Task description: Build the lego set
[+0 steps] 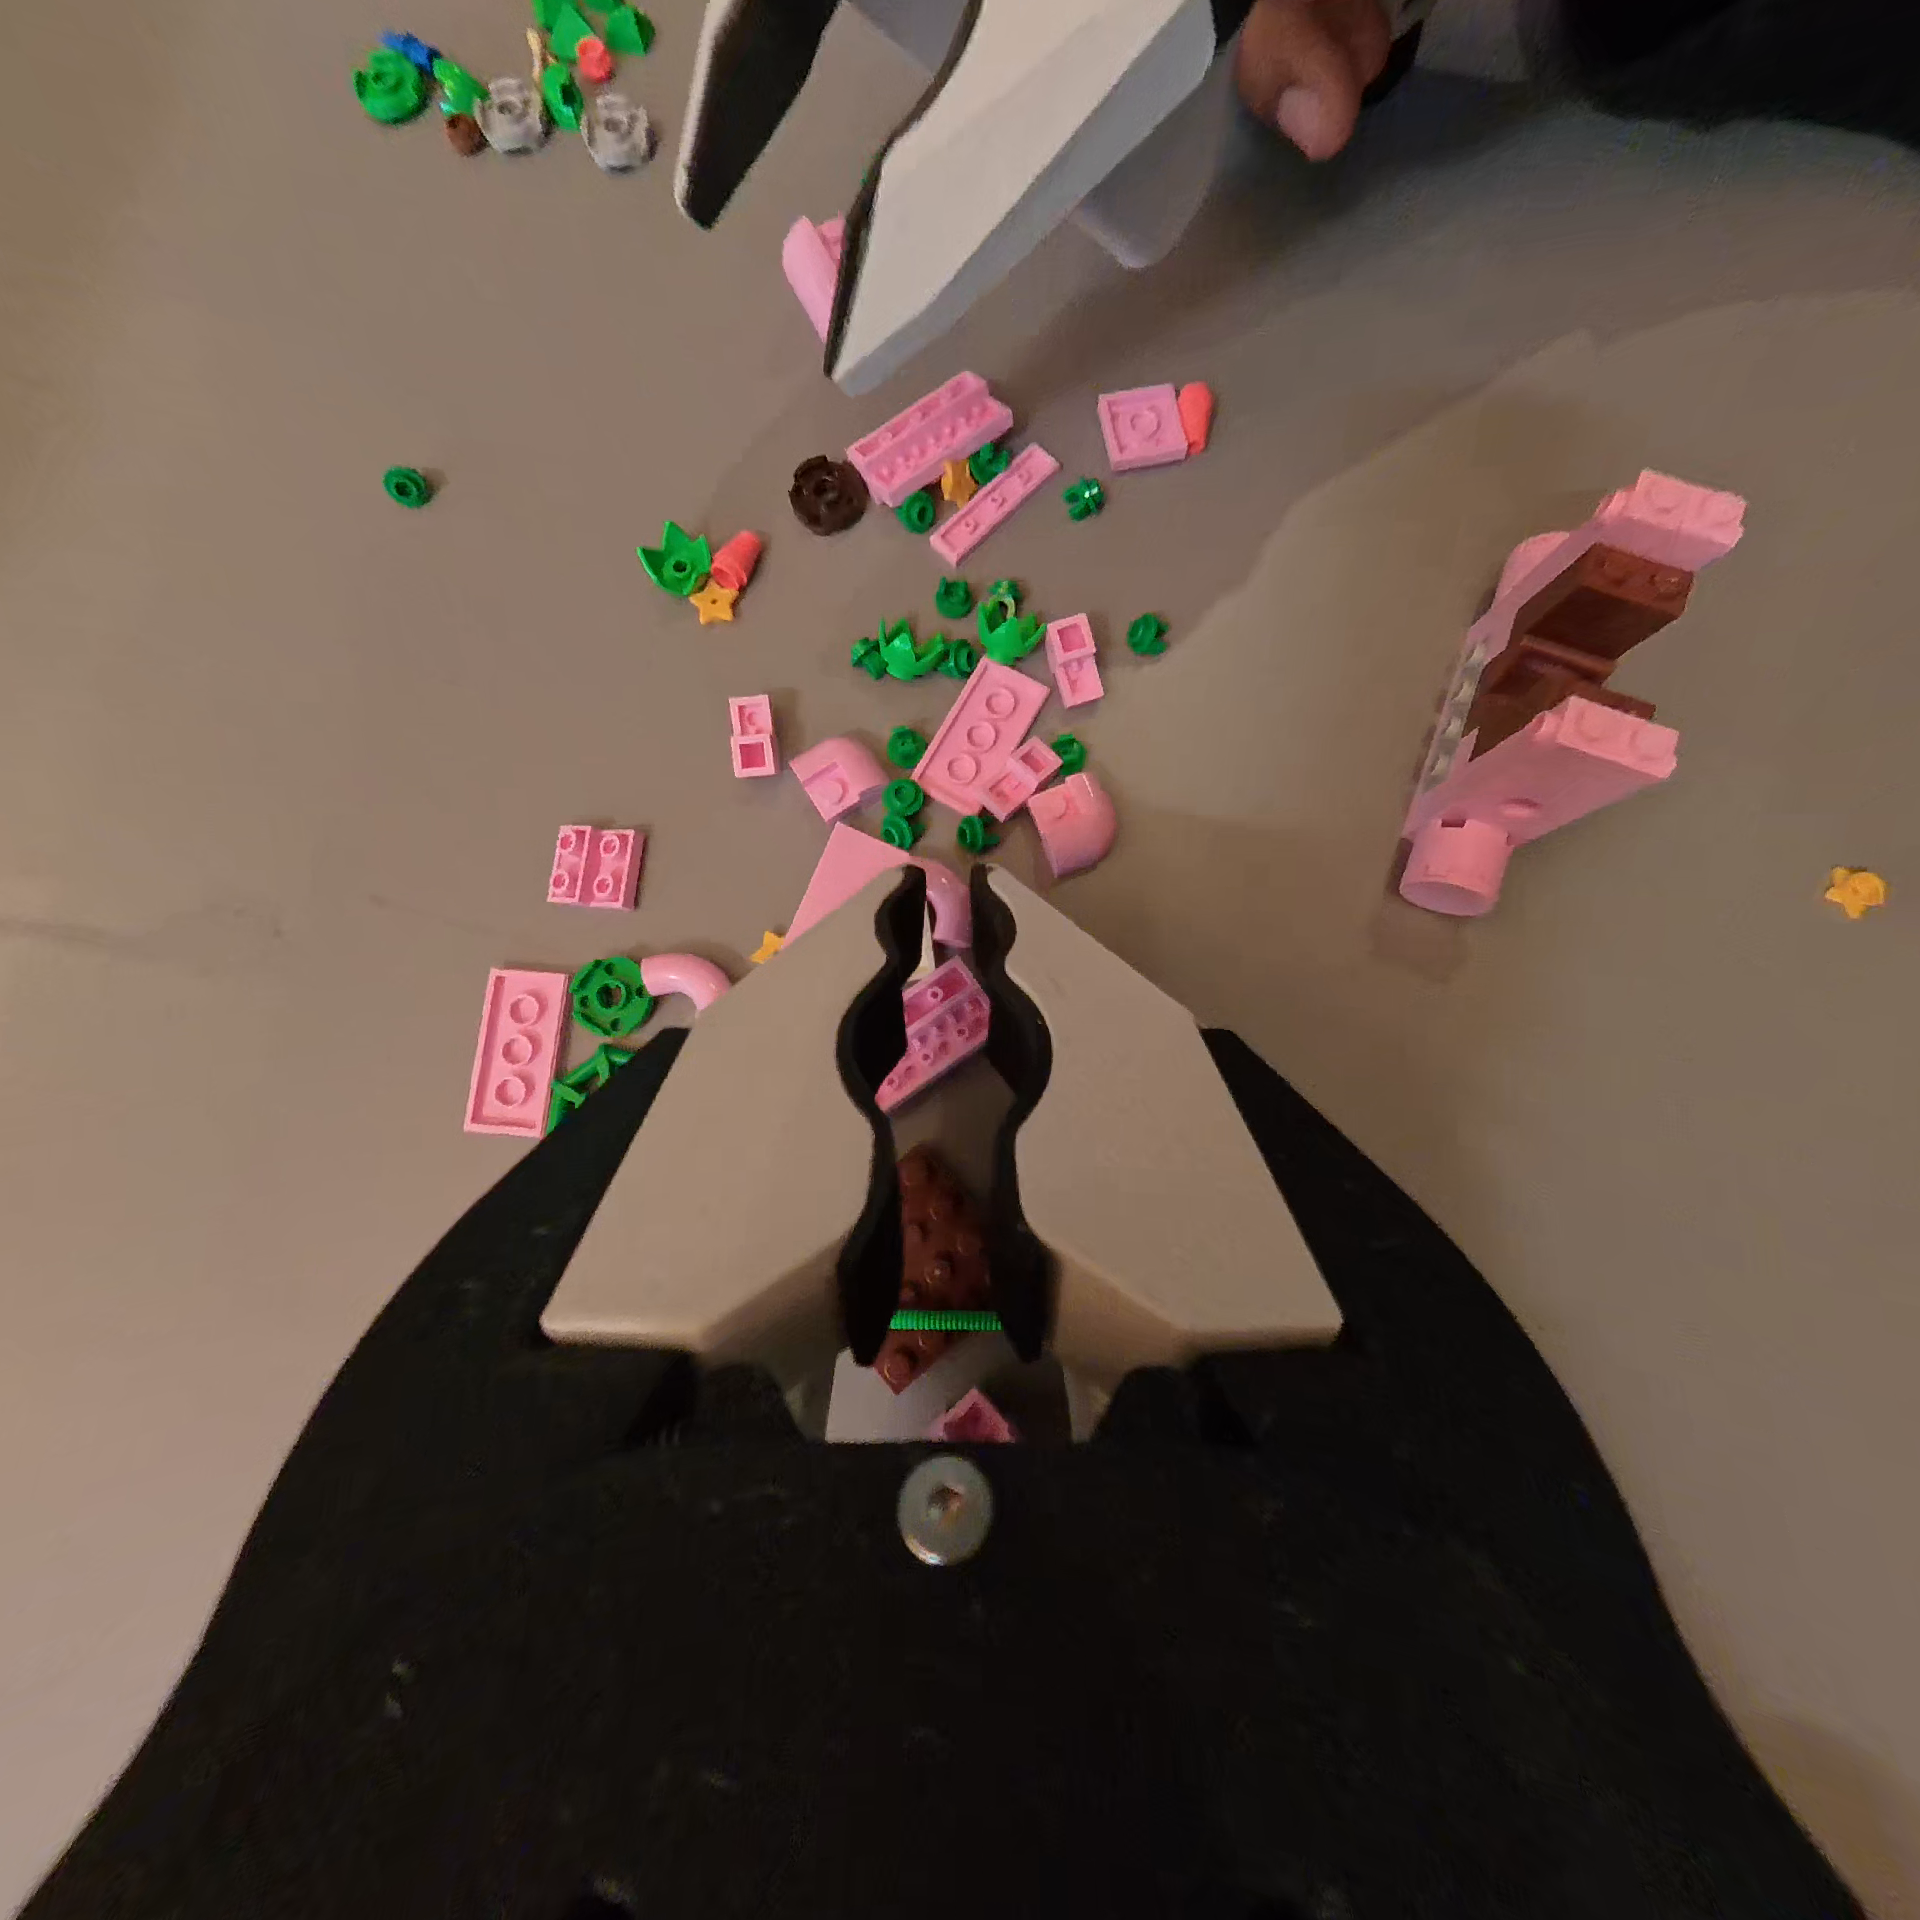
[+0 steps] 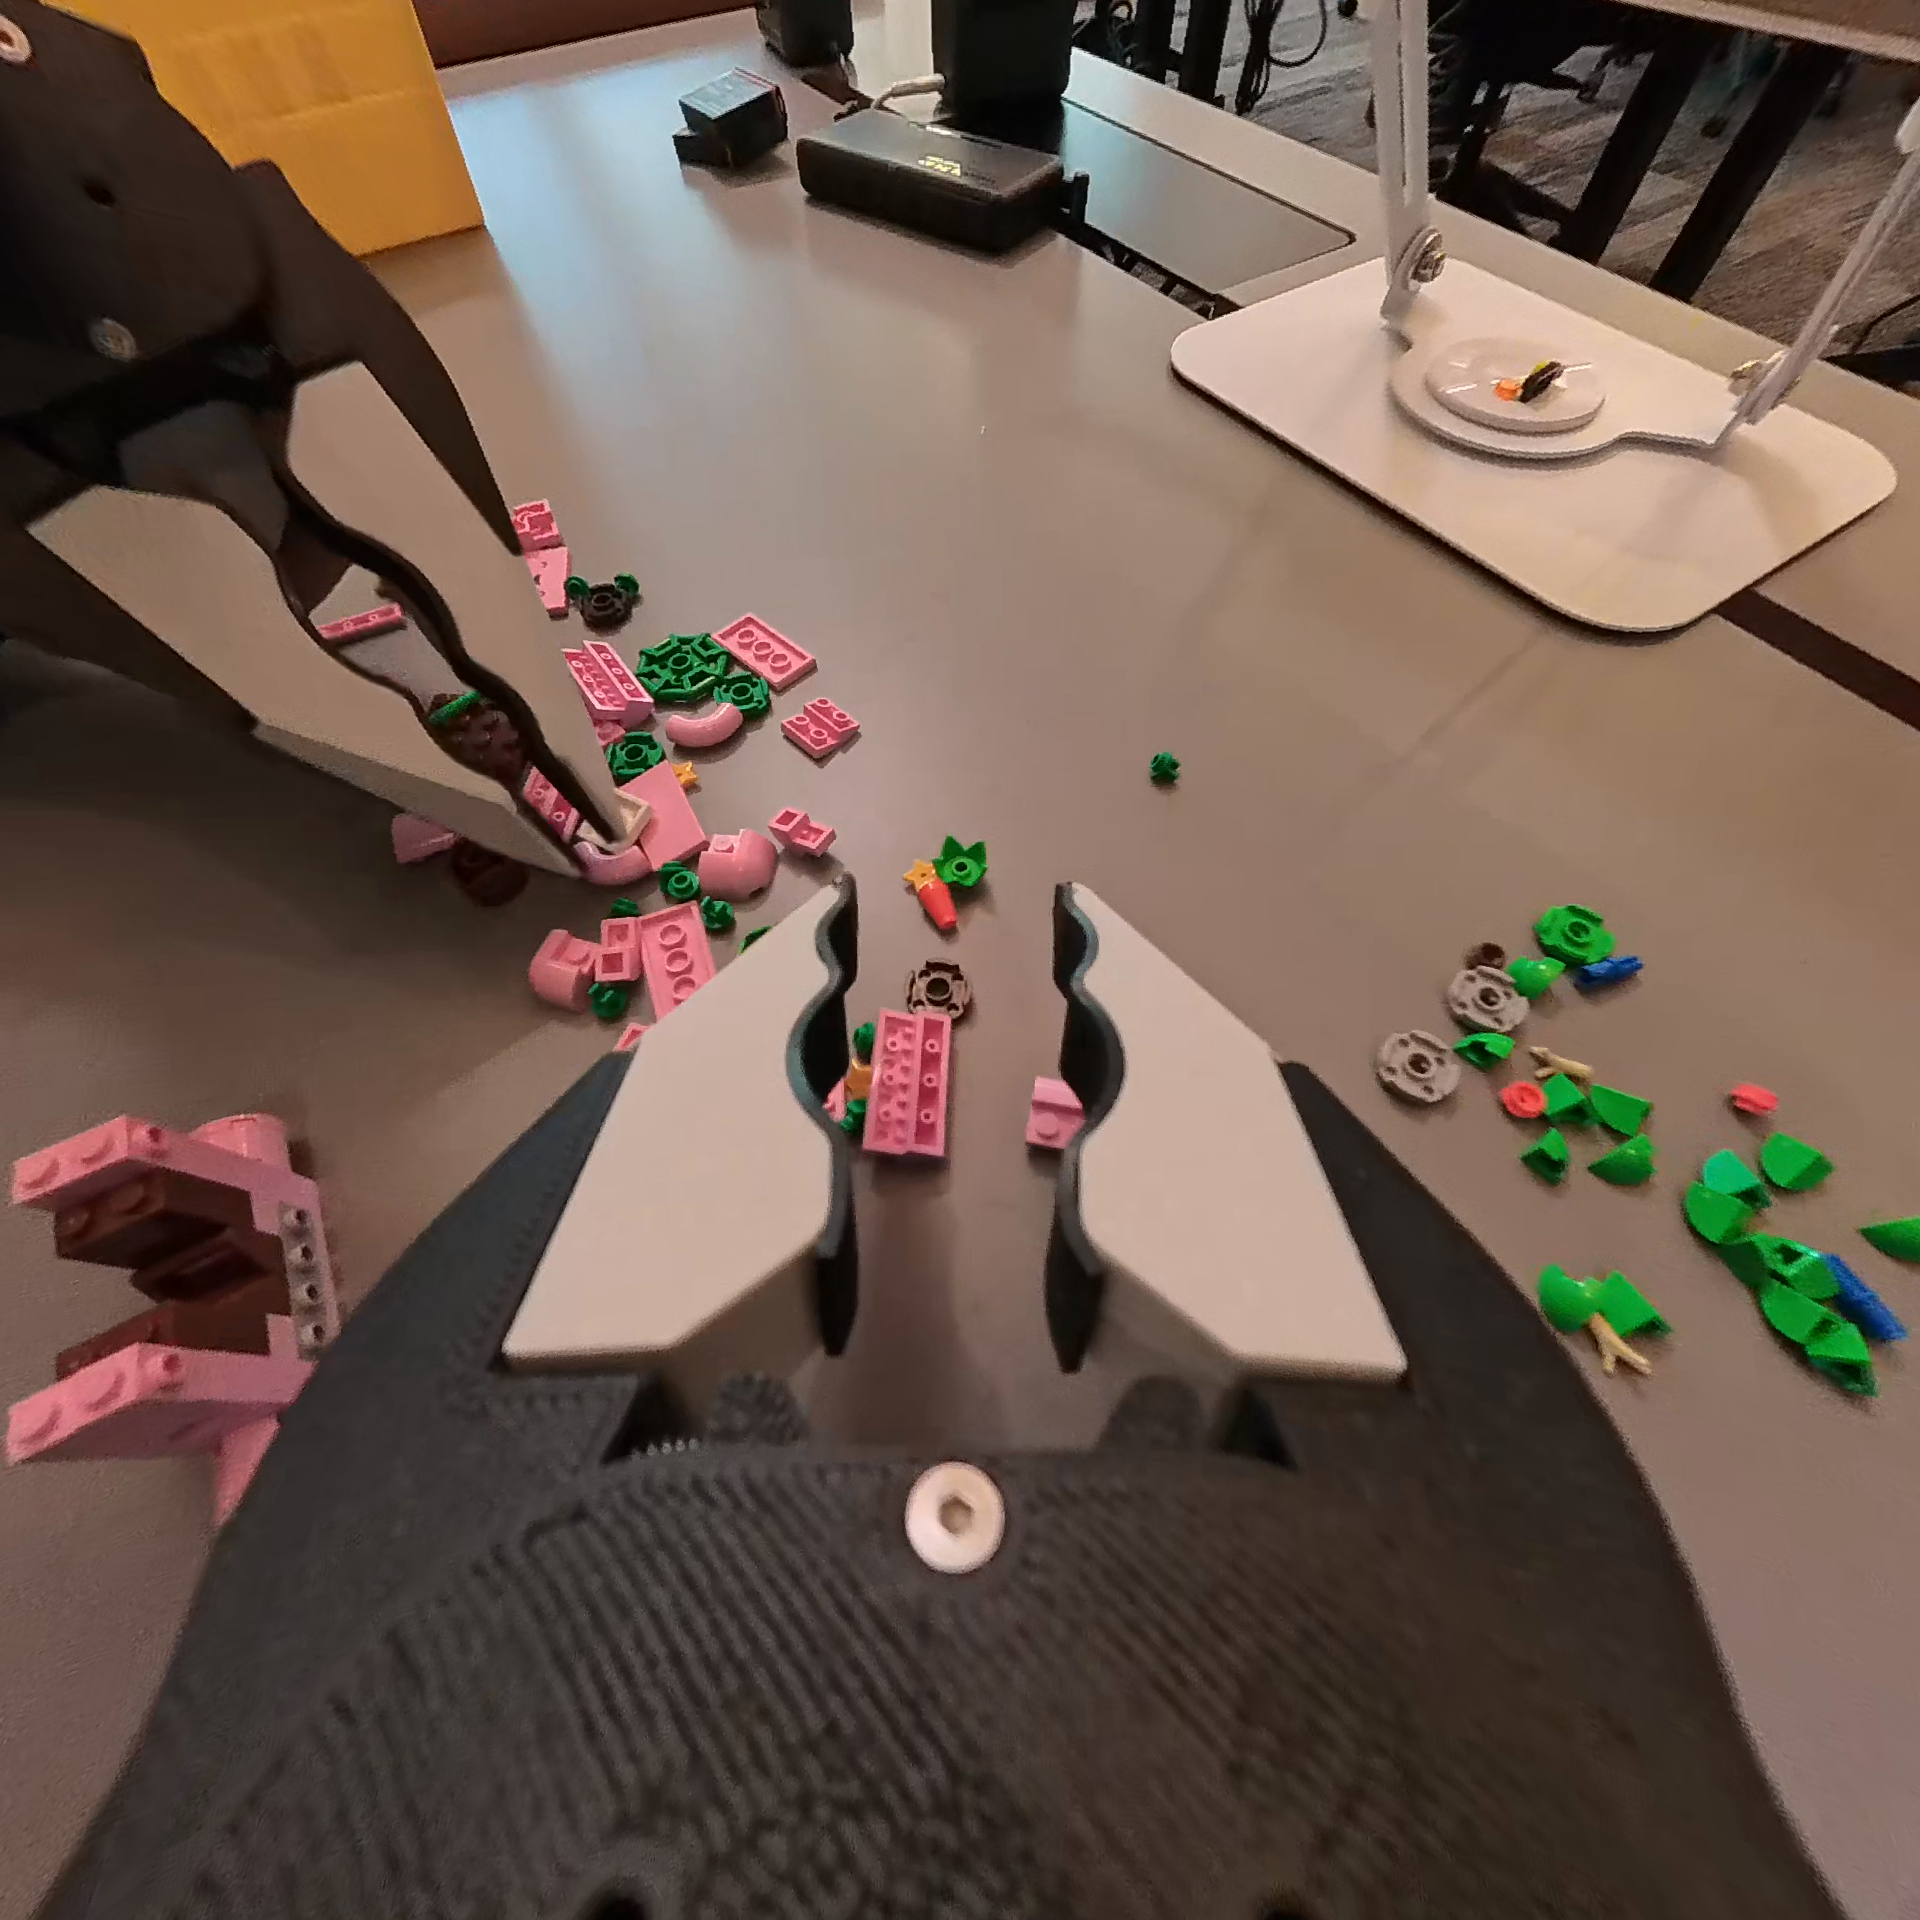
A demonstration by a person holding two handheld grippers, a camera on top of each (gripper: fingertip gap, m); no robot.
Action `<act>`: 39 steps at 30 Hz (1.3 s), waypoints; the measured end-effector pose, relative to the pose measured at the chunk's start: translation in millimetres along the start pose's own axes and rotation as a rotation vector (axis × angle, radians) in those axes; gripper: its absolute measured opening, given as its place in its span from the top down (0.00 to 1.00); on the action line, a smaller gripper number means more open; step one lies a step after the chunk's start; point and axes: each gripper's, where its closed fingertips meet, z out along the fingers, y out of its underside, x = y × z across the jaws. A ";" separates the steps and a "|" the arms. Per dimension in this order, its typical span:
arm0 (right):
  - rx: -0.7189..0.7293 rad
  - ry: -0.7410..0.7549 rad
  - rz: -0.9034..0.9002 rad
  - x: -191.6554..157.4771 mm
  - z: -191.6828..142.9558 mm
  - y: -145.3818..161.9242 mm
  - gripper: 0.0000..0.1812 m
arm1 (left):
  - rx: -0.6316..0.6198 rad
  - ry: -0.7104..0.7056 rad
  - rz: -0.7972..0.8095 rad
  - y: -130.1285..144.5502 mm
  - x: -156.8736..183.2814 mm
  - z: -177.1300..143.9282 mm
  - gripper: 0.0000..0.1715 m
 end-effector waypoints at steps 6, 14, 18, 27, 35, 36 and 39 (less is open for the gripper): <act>0.016 0.007 0.014 3.0 -2.6 -2.6 0.80 | -0.048 -0.017 0.018 7.5 -0.1 5.8 0.94; 0.014 0.010 0.009 2.8 -2.2 -2.4 0.80 | 0.024 0.021 -0.038 -1.8 -0.4 0.7 0.95; 0.026 0.010 0.000 1.8 -3.5 -5.2 0.80 | 0.181 0.038 -0.139 -21.2 -10.4 -14.8 0.95; 0.208 -0.114 -0.160 -42.3 -16.0 -38.4 0.80 | 0.569 0.343 -0.506 -58.7 -17.4 -51.8 0.95; 0.243 -0.059 -0.436 -78.7 -19.4 -50.1 0.80 | 0.681 0.608 -0.628 -73.5 -2.0 -63.0 0.96; 0.250 -0.046 -0.461 -80.2 -20.6 -51.5 0.80 | 0.676 0.610 -0.625 -73.7 -0.6 -62.3 0.96; 0.240 0.009 -0.547 -80.1 -21.2 -51.8 0.80 | 0.650 0.632 -0.624 -74.0 4.9 -59.5 0.96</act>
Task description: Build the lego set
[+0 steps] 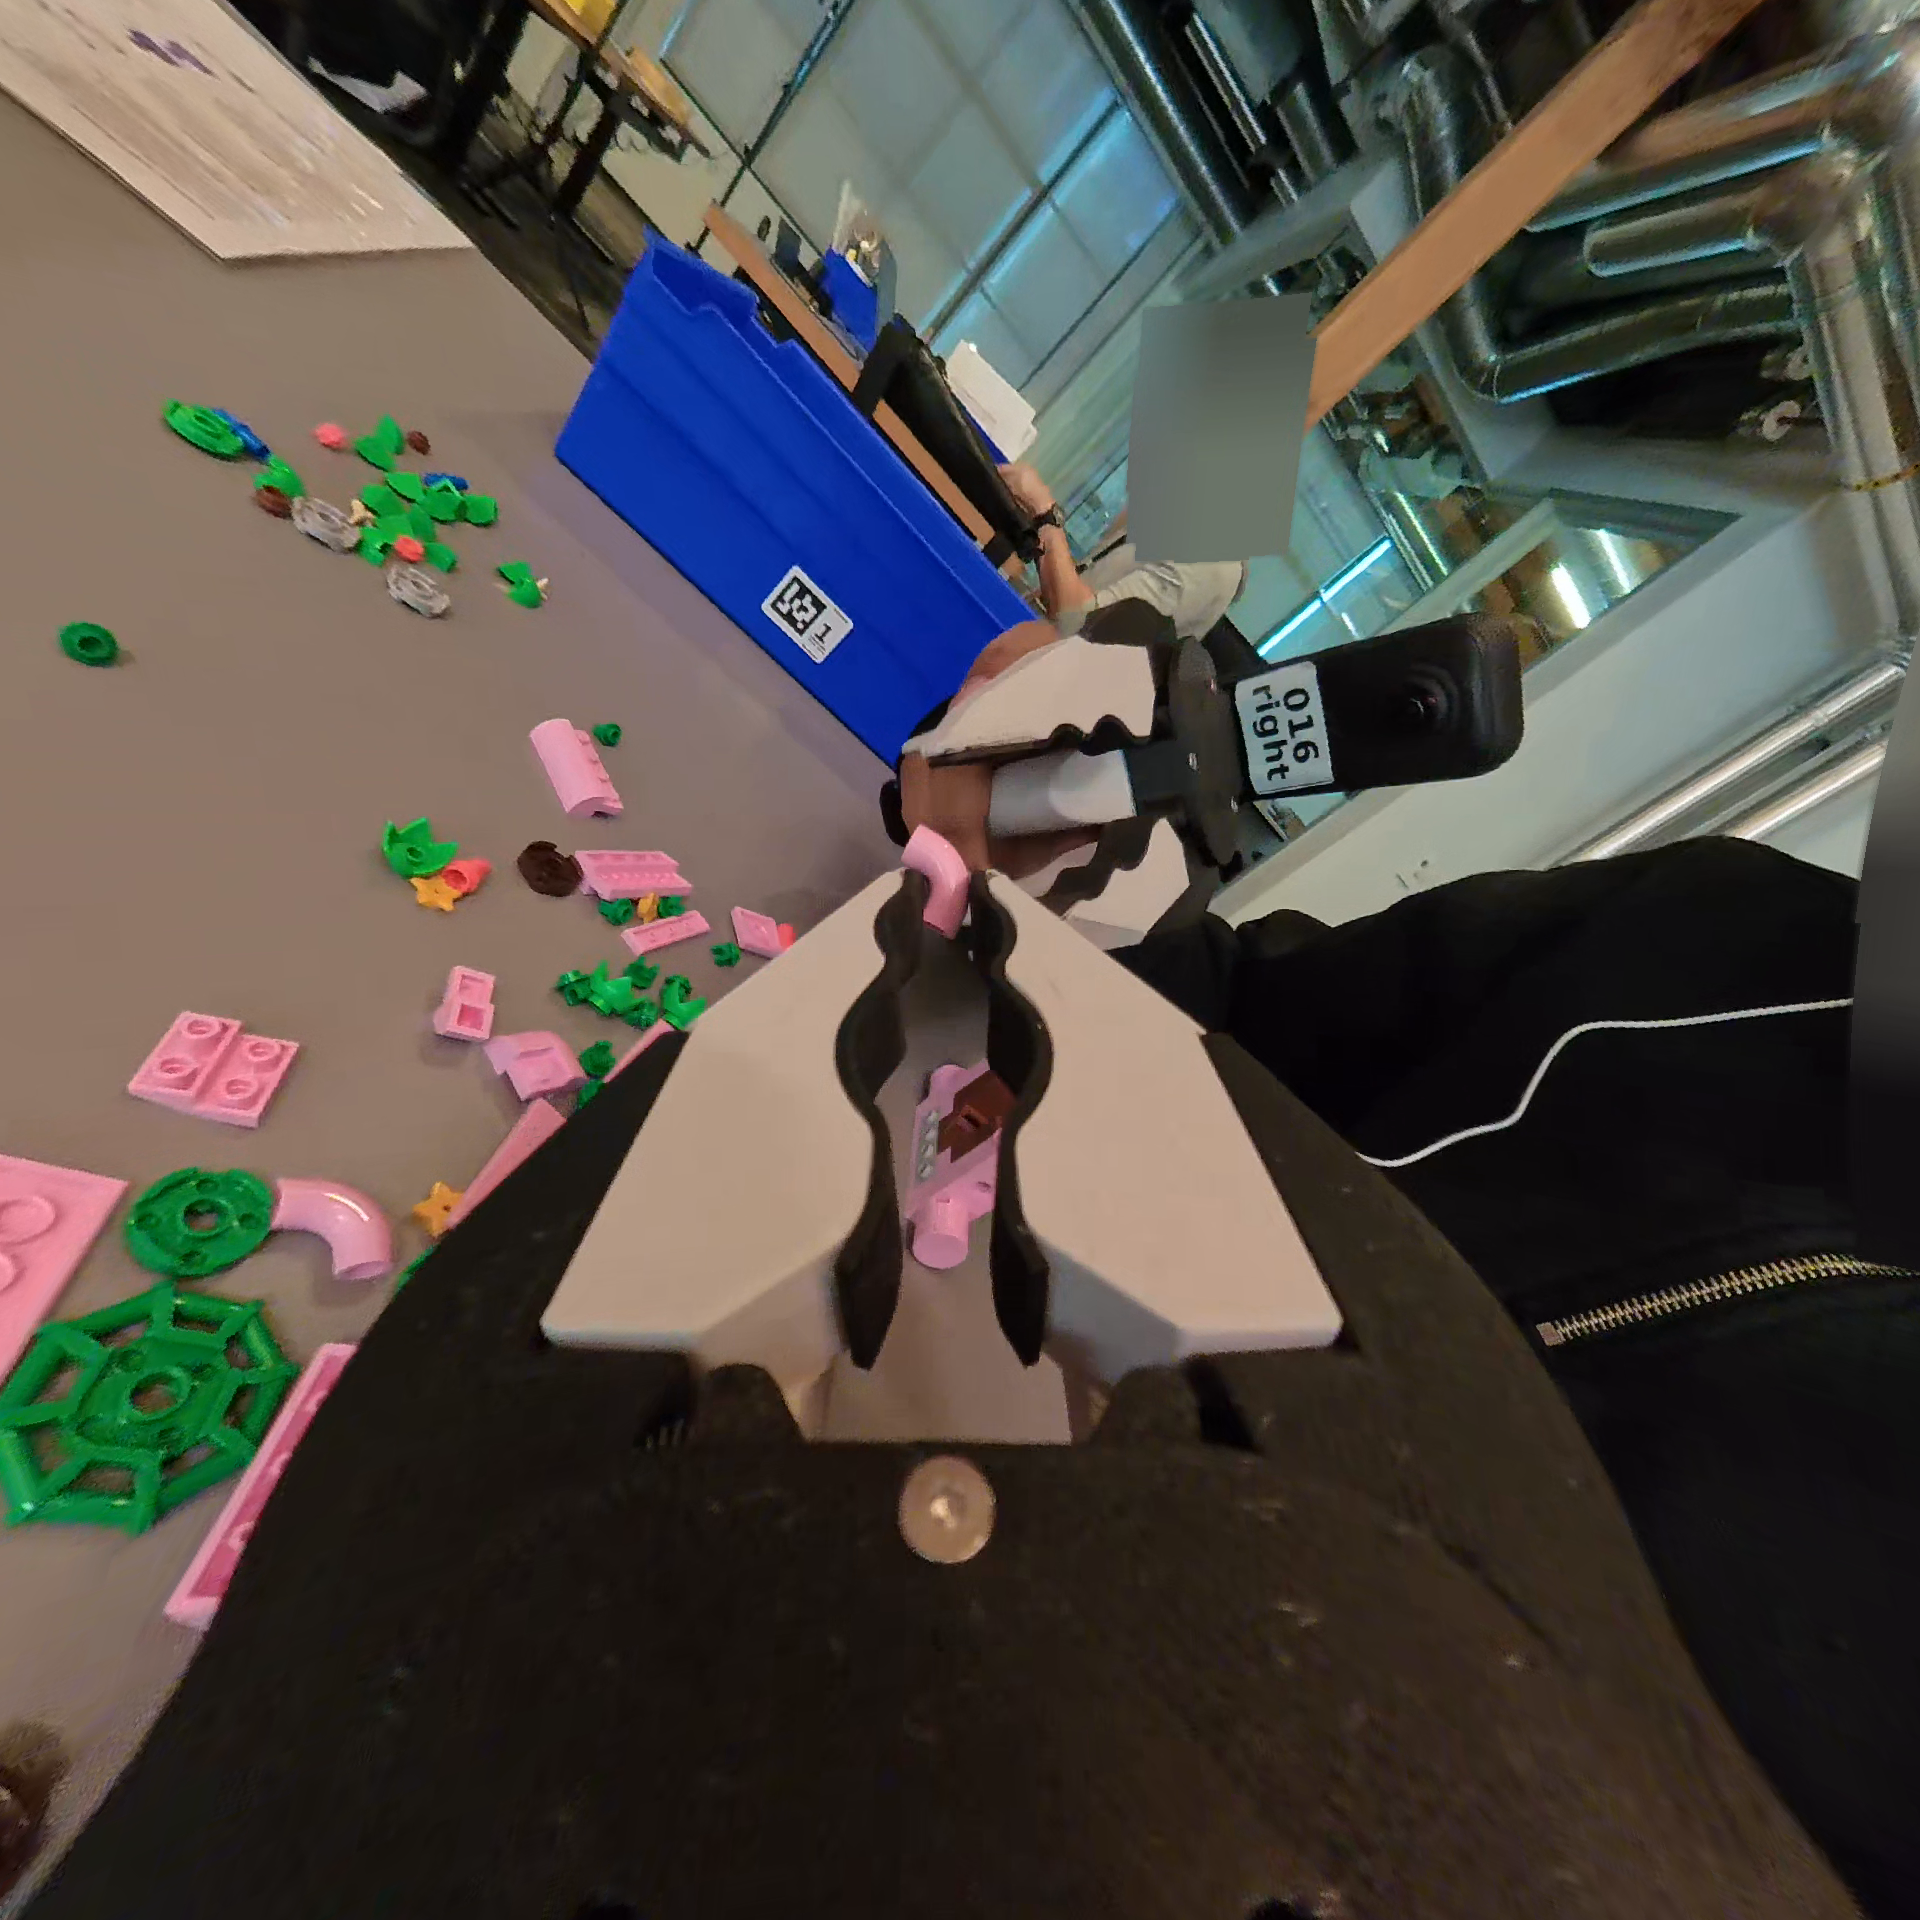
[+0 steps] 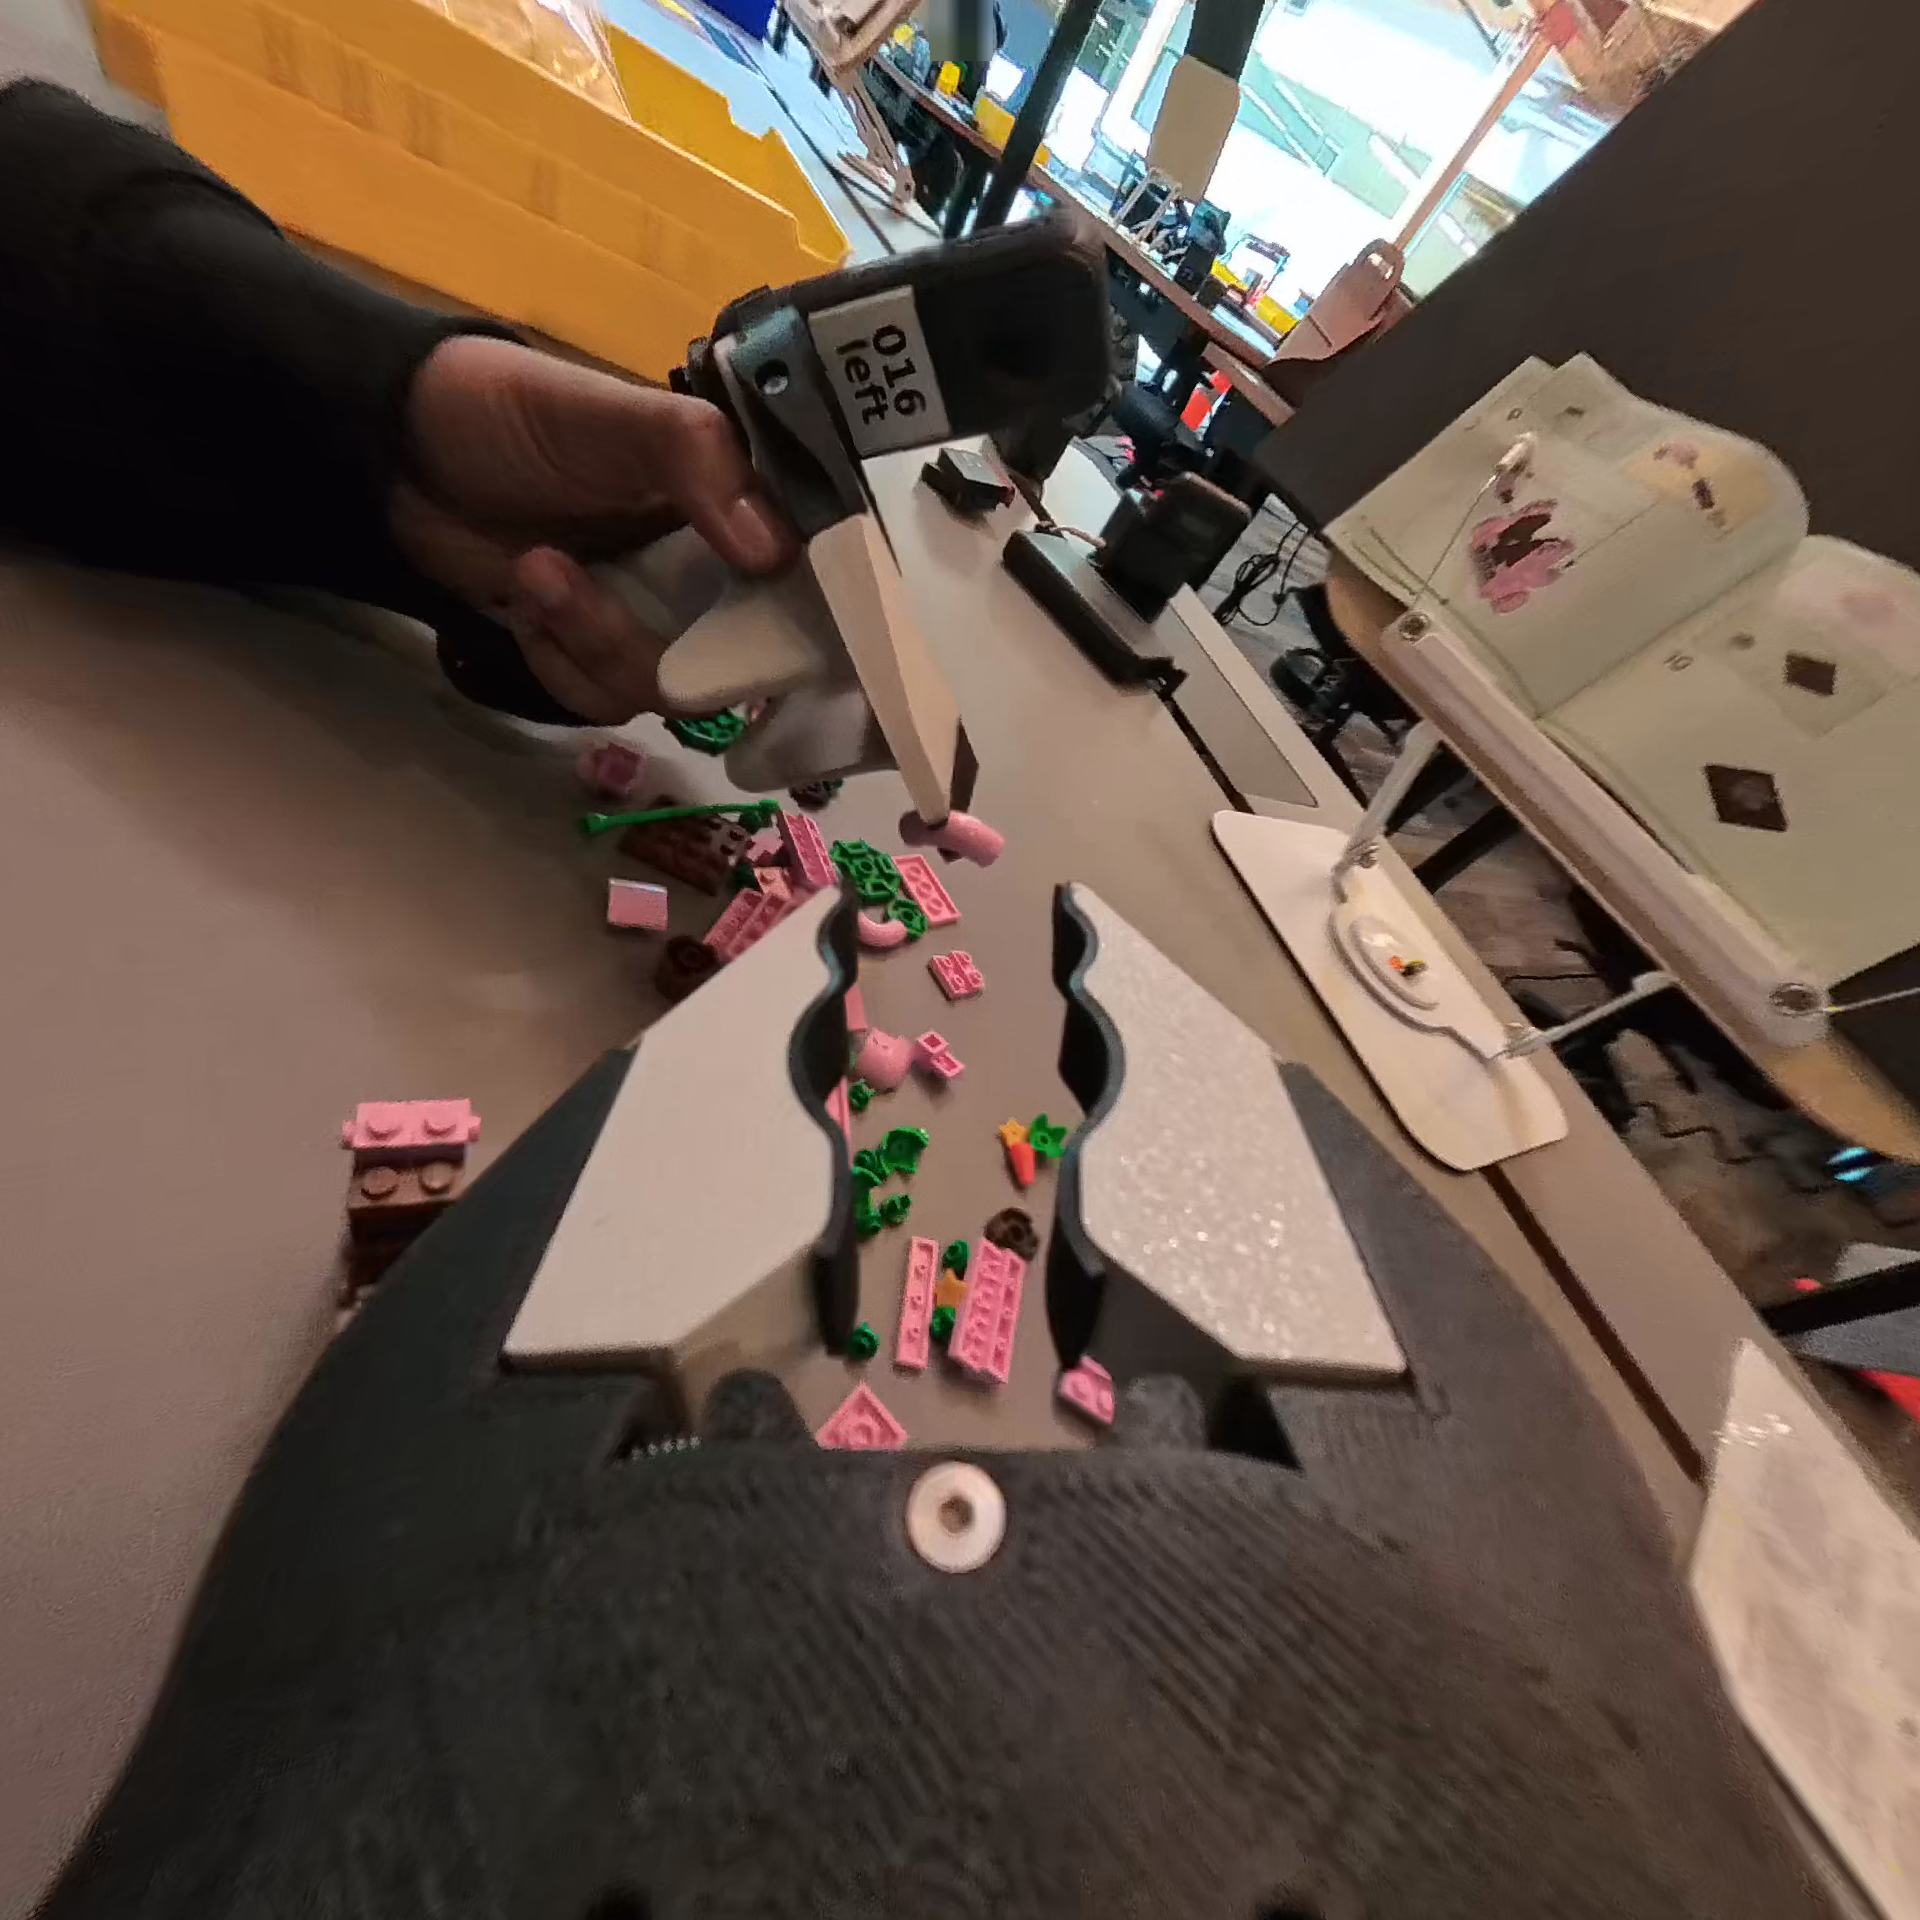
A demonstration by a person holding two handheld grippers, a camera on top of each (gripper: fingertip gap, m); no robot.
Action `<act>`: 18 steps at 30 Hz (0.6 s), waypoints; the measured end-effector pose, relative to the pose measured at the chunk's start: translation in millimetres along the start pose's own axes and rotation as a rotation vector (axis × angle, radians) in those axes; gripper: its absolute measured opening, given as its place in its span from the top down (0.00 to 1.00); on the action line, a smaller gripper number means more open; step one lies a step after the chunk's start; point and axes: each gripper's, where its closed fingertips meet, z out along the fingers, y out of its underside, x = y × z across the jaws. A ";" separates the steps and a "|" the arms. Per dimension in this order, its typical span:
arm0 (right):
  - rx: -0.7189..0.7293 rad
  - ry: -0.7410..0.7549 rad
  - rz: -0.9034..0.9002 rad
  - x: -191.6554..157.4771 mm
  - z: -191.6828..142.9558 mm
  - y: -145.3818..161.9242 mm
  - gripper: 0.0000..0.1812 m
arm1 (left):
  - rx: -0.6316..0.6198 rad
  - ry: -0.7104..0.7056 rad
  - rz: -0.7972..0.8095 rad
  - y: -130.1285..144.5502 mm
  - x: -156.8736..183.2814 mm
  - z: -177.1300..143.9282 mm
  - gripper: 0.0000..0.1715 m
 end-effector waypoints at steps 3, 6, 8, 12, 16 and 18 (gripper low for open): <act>-0.032 -0.006 -0.038 -3.5 2.4 5.7 0.80 | -0.037 0.008 -0.017 6.9 -0.2 4.0 0.96; -0.045 -0.017 -0.043 -5.9 3.8 9.1 0.81 | -0.049 0.025 -0.036 9.8 1.2 6.3 0.96; -0.045 -0.014 -0.062 -6.6 3.4 8.7 0.82 | -0.052 0.028 -0.040 10.5 2.1 7.1 0.96; -0.047 -0.017 -0.111 -11.6 3.5 6.3 0.84 | -0.071 0.021 -0.038 13.5 2.0 8.7 0.96; -0.076 -0.014 -0.160 -15.1 5.8 9.8 0.88 | -0.096 0.038 -0.047 18.6 4.4 11.7 0.96; -0.094 -0.010 -0.174 -15.3 6.2 12.6 0.92 | -0.109 0.034 -0.046 20.9 4.0 12.9 0.96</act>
